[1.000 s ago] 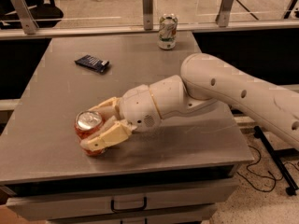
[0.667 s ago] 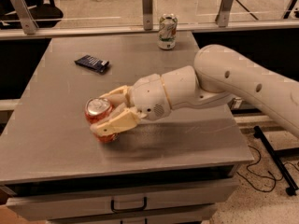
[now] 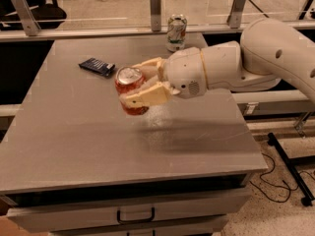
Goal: Move coke can near rxbar blueberry
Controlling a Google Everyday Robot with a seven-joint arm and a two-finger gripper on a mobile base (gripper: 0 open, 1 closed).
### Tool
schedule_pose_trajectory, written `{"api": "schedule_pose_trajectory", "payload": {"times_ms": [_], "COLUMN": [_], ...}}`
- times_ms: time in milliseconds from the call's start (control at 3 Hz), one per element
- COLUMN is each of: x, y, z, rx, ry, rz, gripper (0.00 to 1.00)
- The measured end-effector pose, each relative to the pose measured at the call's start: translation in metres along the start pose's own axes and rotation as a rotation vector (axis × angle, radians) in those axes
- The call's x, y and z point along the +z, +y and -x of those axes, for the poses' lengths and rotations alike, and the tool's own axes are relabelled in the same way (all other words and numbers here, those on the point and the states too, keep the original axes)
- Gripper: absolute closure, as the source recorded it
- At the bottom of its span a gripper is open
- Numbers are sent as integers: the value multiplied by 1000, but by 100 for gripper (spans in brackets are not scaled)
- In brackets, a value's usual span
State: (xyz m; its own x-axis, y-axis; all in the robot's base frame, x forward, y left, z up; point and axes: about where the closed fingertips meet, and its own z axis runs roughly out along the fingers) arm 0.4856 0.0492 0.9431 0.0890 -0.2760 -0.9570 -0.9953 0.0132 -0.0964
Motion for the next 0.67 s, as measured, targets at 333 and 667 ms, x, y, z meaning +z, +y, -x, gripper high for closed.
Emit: {"api": "schedule_pose_trajectory", "payload": {"times_ms": [333,667], "x": [1,-5], "y": [1,-15], "z": [-1,6], "rx": [1,-50], "ry": [1,2], "rz": [2,-34], "gripper": [100,100]}}
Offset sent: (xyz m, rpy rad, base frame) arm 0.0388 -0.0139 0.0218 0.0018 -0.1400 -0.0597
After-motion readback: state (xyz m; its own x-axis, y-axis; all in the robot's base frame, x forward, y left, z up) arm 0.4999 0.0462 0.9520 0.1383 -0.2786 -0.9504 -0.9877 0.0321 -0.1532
